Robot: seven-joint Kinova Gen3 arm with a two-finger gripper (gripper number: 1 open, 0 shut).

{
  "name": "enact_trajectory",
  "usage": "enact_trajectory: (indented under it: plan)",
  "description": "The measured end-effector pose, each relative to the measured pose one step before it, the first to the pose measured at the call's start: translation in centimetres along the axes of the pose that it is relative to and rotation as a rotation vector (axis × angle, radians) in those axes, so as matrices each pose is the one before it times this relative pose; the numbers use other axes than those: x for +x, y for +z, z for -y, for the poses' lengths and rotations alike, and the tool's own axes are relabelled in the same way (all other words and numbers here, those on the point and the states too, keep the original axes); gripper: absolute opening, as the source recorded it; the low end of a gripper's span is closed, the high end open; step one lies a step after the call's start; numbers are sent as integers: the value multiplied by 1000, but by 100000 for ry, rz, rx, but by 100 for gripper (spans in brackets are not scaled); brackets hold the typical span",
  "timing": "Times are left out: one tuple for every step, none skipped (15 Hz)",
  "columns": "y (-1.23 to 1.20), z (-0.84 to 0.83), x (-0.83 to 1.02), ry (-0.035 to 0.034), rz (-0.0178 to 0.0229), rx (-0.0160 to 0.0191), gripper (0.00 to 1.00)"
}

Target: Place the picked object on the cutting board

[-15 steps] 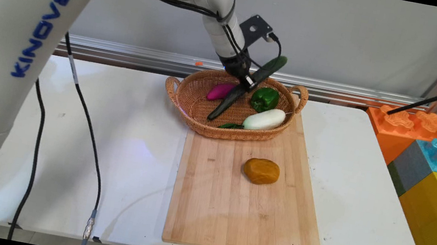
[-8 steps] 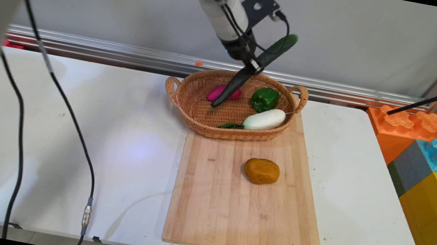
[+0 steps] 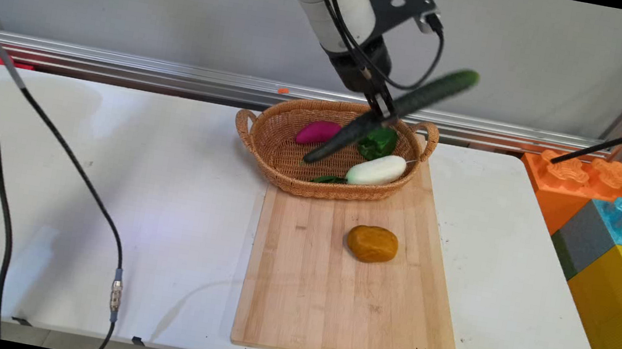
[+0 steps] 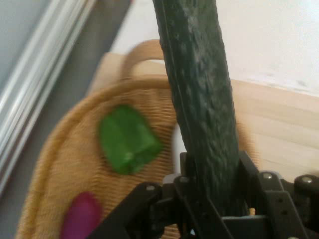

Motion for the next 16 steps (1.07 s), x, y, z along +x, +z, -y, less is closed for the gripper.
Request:
enact_trajectory:
  plan:
    - [-460, -847, 182, 3025, 162, -3076, 0]
    - [-437, -981, 158, 3498, 316, -3737, 0]
    - [-329, -997, 158, 3581, 356, -3866, 0]
    - [-221, -942, 122, 3621, 457, -3809, 0]
    - [-86, -928, 83, 3632, 532, -3822, 0]
    - [64, -779, 26, 3024, 514, -3153, 0]
    - [110, -743, 20, 2808, 472, -2909, 0]
    - [165, -445, 13, 1645, 279, -1628, 0]
    - [378, -629, -41, 2176, 687, -2391, 0]
    - [337, -459, -62, 1461, 497, -1697, 0]
    - [422, -438, -132, 1149, 618, -1575, 0]
    - [771, -639, -264, 1452, 986, -2234, 0]
    - [649, -448, -235, 869, 777, -1559, 0]
    - [836, -505, -349, 726, 892, -1637, 0]
    - [912, -489, -420, 294, 910, -1500, 0]
    - [832, -430, -388, 66, 860, -1278, 0]
